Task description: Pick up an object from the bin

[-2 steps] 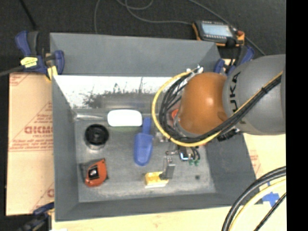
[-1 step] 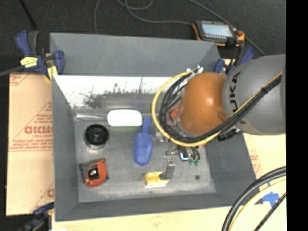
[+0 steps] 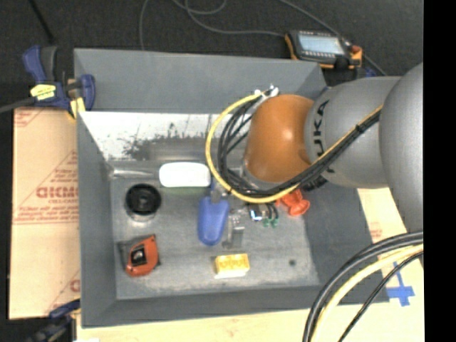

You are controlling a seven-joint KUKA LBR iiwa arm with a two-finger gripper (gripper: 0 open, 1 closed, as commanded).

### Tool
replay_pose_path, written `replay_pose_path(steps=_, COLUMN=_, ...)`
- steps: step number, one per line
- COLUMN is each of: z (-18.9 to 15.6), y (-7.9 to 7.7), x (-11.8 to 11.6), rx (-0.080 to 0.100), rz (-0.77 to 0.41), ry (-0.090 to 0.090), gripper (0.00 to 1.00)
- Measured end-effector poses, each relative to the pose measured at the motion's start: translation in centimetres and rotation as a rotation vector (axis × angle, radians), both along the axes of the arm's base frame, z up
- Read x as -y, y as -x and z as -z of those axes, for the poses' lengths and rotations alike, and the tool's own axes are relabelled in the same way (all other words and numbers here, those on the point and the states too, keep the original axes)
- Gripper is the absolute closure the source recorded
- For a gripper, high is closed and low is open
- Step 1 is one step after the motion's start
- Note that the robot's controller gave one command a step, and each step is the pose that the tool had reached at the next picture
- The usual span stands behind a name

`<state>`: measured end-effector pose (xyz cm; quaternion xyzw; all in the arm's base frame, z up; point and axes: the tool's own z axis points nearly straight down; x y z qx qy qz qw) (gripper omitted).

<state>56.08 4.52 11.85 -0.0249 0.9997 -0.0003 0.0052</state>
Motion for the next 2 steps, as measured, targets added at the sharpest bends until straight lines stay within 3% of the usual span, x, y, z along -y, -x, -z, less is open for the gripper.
replay_pose_path(steps=1, z=4.1, y=-1.3, x=-0.1, rx=0.011, rz=-0.100, ry=-0.001, gripper=0.00)
replay_pose_path(steps=2, z=3.9, y=-4.9, x=0.6, rx=0.004, rz=0.045, ry=-0.003, gripper=1.00)
